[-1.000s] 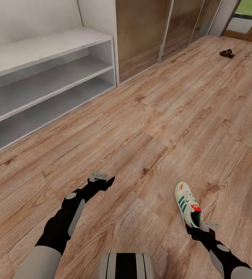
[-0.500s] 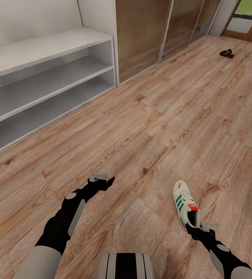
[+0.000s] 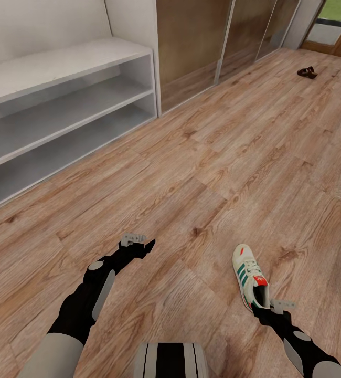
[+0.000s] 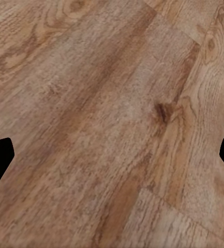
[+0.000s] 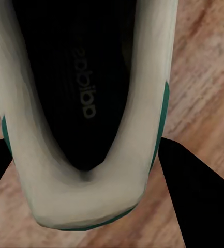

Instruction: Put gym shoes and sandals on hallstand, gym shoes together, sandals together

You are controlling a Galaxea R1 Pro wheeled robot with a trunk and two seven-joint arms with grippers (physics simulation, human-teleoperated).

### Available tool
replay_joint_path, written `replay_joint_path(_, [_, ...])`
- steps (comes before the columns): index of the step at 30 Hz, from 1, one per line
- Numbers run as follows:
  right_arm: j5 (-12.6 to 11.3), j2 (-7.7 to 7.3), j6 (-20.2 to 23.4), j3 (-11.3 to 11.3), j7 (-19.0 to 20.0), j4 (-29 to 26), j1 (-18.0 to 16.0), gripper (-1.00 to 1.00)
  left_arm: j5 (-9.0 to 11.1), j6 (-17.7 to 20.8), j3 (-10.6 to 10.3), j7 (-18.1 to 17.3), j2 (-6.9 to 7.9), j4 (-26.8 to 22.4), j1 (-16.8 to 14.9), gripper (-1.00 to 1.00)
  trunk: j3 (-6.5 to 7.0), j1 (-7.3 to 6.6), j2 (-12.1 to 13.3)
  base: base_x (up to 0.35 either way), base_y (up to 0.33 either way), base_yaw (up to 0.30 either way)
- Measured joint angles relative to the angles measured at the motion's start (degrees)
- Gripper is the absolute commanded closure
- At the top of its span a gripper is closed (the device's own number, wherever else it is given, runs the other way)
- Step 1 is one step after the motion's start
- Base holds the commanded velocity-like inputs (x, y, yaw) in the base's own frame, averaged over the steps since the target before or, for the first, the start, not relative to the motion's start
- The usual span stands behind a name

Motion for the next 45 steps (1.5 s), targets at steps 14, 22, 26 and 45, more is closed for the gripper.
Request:
replay_joint_path(14, [-0.07, -0.03, 0.01, 0.06, 0.06, 0.0, -0.01, 1.0, 0.01, 0.08, 0.0, 0.0, 0.0, 0.0, 0.0, -1.0, 1.99, -0.23, 0.12, 0.0, 0.0, 0.0])
replay_joint_path(22, [-0.41, -0.1, 0.01, -0.13, 0.19, -0.28, -0.01, 1.0, 0.08, 0.08, 0.0, 0.0, 0.0, 0.0, 0.0, -1.0, 3.76, -0.44, 0.23, 0.0, 0.0, 0.0])
replay_joint_path(26, [-0.44, -0.11, 0.26, -0.3, 0.09, -1.17, -0.04, 1.0, 0.09, 0.26, 0.07, 0.0, 0.0, 0.0, 0.0, -1.0, 4.65, -0.54, 0.28, 0.0, 0.0, 0.0])
replay_joint_path(45, [-0.73, 1.62, 38.78, -0.62, -0.01, -67.3, -0.01, 1.0, 0.36, 4.77, 0.02, -0.11, -0.32, 0.01, 0.0, -1.0, 8.87, -1.03, 0.54, 0.0, 0.0, 0.0])
